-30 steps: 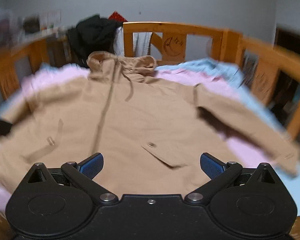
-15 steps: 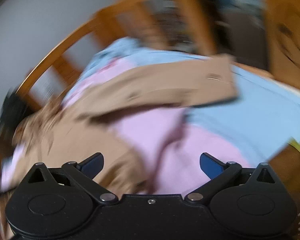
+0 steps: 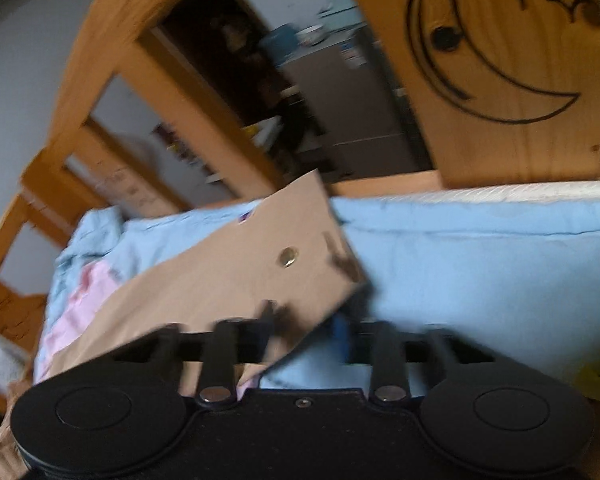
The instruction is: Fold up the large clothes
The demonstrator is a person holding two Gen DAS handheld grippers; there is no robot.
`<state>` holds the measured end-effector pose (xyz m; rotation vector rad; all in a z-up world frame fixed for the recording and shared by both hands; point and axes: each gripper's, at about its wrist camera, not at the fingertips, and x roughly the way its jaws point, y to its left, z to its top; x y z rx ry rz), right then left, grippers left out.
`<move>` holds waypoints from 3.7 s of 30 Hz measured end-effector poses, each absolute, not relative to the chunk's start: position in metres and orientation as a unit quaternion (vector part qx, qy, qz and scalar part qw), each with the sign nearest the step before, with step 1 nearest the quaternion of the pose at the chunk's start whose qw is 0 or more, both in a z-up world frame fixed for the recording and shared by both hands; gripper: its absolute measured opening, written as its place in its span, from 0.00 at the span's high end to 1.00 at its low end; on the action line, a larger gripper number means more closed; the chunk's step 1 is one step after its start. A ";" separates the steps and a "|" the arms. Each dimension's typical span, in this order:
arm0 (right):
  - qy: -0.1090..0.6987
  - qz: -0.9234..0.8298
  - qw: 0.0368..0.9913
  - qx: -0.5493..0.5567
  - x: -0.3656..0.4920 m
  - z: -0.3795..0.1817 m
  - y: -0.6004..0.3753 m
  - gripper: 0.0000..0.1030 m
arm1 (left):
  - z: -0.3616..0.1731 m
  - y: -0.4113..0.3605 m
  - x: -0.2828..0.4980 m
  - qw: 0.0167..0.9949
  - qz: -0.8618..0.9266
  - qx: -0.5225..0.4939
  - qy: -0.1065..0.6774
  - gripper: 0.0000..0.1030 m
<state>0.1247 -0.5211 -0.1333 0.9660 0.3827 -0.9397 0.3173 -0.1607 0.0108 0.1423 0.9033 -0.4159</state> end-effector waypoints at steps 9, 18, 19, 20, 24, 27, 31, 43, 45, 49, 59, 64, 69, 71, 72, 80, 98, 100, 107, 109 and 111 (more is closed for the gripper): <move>0.133 -0.356 0.896 0.230 0.140 -0.032 -0.475 0.95 | 0.072 -0.149 0.336 0.876 -0.300 -0.044 0.376 0.01; 0.086 -0.148 0.984 -0.046 0.228 0.123 -0.411 0.96 | 0.125 -0.075 0.383 0.831 -0.378 -0.276 0.301 0.01; 0.075 -0.126 0.987 -0.059 0.234 0.128 -0.401 0.96 | 0.129 -0.065 0.386 0.829 -0.379 -0.291 0.292 0.01; 0.063 -0.099 0.991 -0.070 0.240 0.131 -0.389 0.96 | 0.133 -0.056 0.390 0.829 -0.377 -0.301 0.284 0.01; 0.015 0.007 0.996 -0.092 0.252 0.118 -0.341 0.97 | 0.139 -0.031 0.403 0.826 -0.360 -0.318 0.295 0.01; -0.002 0.074 0.991 -0.114 0.251 0.090 -0.308 0.97 | 0.129 -0.016 0.412 0.815 -0.345 -0.335 0.323 0.01; 0.003 0.131 0.981 -0.141 0.249 0.052 -0.285 0.98 | 0.099 0.004 0.422 0.796 -0.303 -0.364 0.377 0.01; 0.002 0.229 0.937 -0.264 0.192 -0.021 -0.253 0.98 | 0.041 0.000 0.445 0.805 -0.200 -0.314 0.462 0.99; 0.002 0.228 0.936 -0.267 0.187 -0.022 -0.260 0.97 | 0.051 -0.005 0.439 0.826 -0.207 -0.296 0.432 1.00; 0.023 0.223 0.943 -0.246 0.186 -0.012 -0.280 0.71 | 0.084 0.007 0.406 0.880 -0.195 -0.257 0.348 1.00; 0.260 0.029 0.964 -0.055 0.287 -0.041 -0.427 0.45 | 0.018 0.058 0.377 0.912 -0.041 -0.172 0.371 1.00; 0.362 0.024 0.924 0.122 0.374 -0.091 -0.466 0.45 | -0.003 0.048 0.379 0.911 -0.042 -0.154 0.380 1.00; 0.384 0.043 0.915 0.117 0.394 -0.106 -0.460 0.96 | -0.007 0.051 0.370 0.916 -0.047 -0.148 0.369 1.00; 0.360 0.037 0.929 0.080 0.388 -0.097 -0.455 0.99 | -0.021 0.051 0.369 0.912 -0.042 -0.150 0.379 1.00; 0.352 0.032 0.933 0.068 0.387 -0.093 -0.455 1.00 | -0.031 0.048 0.368 0.910 -0.039 -0.143 0.386 1.00; 0.363 -0.007 0.931 -0.032 0.391 -0.122 -0.437 0.98 | -0.089 0.030 0.364 0.910 -0.022 -0.069 0.409 0.94; 0.281 0.149 0.946 -0.069 0.302 -0.052 -0.342 0.13 | -0.032 0.195 0.162 0.867 0.361 -0.233 0.251 0.01; 0.279 0.169 0.943 -0.071 0.294 -0.045 -0.326 0.06 | -0.044 0.227 0.154 0.836 0.406 -0.282 0.237 0.01; 0.284 0.226 0.927 -0.092 0.266 -0.036 -0.281 0.03 | -0.074 0.289 0.164 0.771 0.458 -0.392 0.204 0.03; 0.291 0.239 0.921 -0.102 0.258 -0.036 -0.271 0.02 | -0.080 0.290 0.163 0.766 0.467 -0.392 0.203 0.20; 0.295 0.246 0.916 -0.112 0.251 -0.036 -0.264 0.02 | -0.083 0.291 0.165 0.765 0.473 -0.390 0.197 0.43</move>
